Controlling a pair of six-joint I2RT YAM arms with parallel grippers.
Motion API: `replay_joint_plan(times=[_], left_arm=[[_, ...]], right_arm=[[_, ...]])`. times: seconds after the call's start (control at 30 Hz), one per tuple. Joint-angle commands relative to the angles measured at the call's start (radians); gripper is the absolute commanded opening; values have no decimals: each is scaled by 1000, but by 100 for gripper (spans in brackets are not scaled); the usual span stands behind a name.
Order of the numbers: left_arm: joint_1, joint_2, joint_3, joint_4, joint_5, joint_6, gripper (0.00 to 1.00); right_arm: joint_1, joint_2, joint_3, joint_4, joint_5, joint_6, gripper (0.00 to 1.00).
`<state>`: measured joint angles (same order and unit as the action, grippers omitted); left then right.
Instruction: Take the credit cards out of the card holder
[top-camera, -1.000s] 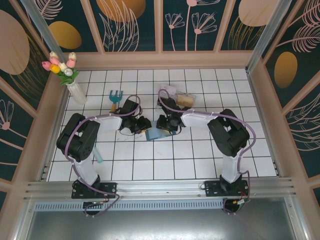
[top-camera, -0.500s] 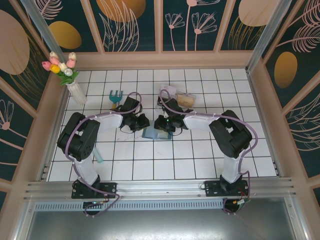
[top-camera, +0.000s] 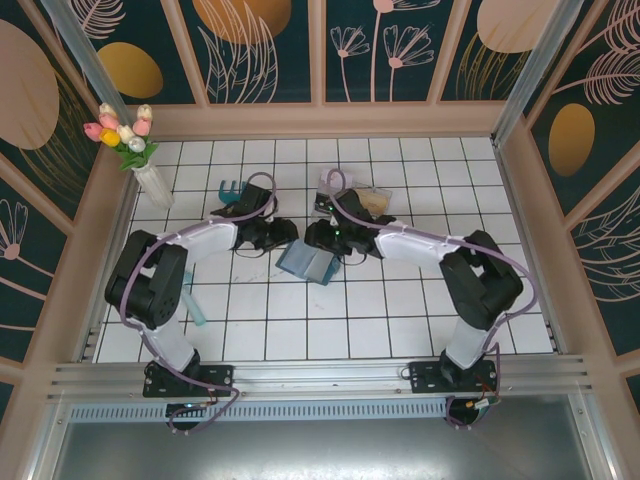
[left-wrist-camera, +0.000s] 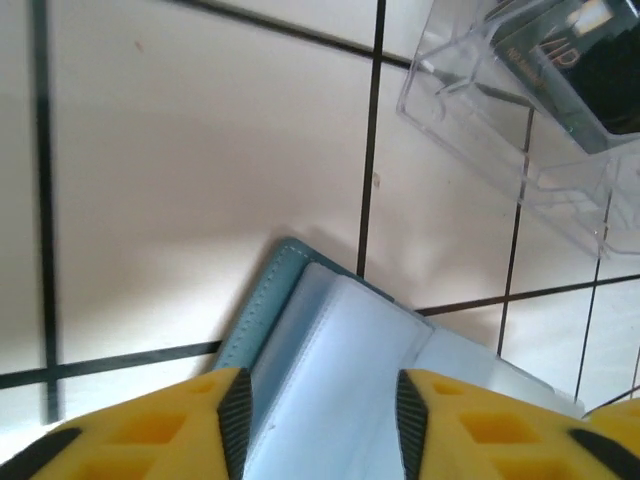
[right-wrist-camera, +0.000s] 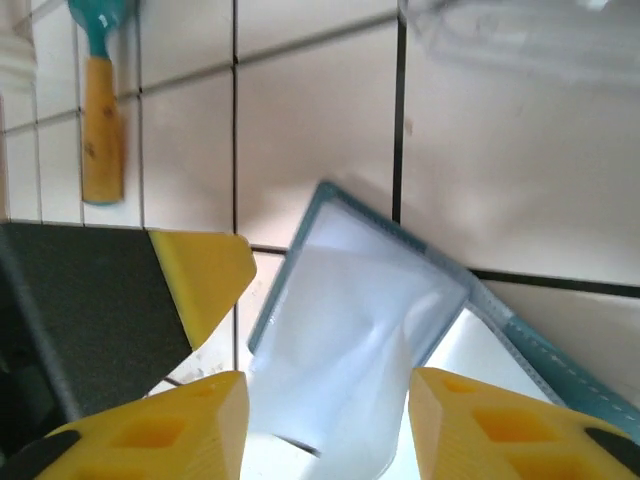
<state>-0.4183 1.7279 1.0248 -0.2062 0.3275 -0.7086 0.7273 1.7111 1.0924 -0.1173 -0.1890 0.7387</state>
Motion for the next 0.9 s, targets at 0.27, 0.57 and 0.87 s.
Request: replay_joint_plan(times=[0.27,0.57,0.87], left_arm=[[91,-154,208,-119,-334,118,81],[96,-313,140,77,-768,264,99],[98,-488,-206,317,-1137,398,99]], right_arm=[[-64,-254,104,-141,600,-222,68],[-279,-501,-70,45,819,-347,99],[-491,-651,-397,299,817,-448,99]])
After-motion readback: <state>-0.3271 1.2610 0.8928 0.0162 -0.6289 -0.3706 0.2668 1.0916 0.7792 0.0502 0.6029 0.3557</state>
